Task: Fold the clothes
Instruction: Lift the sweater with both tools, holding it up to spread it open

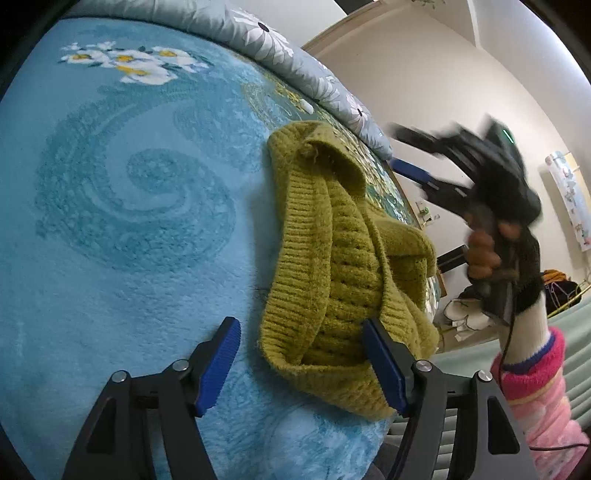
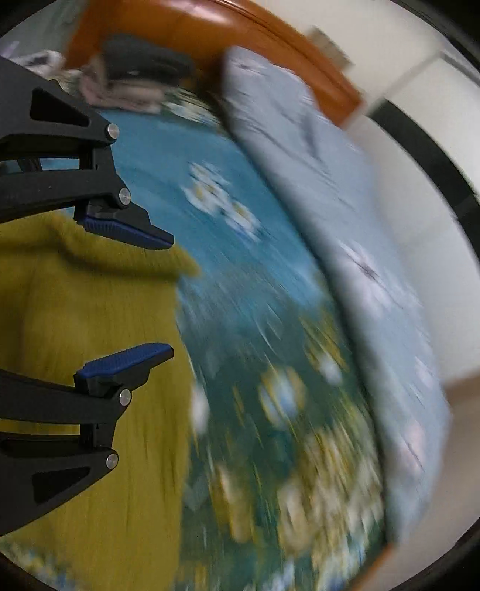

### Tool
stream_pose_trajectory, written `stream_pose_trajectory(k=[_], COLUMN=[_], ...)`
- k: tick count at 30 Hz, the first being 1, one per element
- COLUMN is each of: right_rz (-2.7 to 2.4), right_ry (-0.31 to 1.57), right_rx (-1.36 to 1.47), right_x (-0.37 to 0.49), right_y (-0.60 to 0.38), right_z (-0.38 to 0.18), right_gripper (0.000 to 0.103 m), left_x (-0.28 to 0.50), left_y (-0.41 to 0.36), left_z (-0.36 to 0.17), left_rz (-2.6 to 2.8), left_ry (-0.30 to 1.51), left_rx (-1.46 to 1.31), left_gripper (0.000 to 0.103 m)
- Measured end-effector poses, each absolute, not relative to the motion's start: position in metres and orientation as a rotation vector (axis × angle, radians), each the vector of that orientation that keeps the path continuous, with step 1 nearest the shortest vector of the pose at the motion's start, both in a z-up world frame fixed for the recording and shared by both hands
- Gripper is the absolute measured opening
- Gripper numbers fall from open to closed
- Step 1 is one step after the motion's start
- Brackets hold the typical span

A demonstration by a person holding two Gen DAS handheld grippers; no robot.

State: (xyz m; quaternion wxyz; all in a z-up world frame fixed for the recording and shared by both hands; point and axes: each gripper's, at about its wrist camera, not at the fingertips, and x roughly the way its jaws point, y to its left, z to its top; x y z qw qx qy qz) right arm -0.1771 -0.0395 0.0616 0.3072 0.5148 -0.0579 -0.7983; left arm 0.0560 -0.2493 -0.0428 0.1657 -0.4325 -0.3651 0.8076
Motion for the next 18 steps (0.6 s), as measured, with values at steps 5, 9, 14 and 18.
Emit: stream_pose_trajectory(k=[5,9,14,18], right_rz=[-2.038,-2.002,-2.047,-2.070], right_ry=[-0.065,0.010,0.005,-0.151], right_rx=[1.494,1.572,1.535,1.469], right_x=[-0.187,-0.192,-0.195,-0.194], right_y=[-0.103,-0.140,-0.117,-0.076], right_z=[0.025,0.002,0.008,0.025], right_gripper=[0.054,0.053,0.017,0.017], left_x=[0.053,0.051,0.051,0.052], left_y=[-0.248,-0.246,-0.246,-0.231], left_z=[-0.044,-0.046,-0.046,-0.041], left_rz=[2.291,2.262,2.202,2.156], left_ry=[-1.009,-1.002,-1.019,-0.950], left_rx=[-1.239,-1.231,-1.170,-1.121], left_gripper=[0.076,0.077,0.080,0.086])
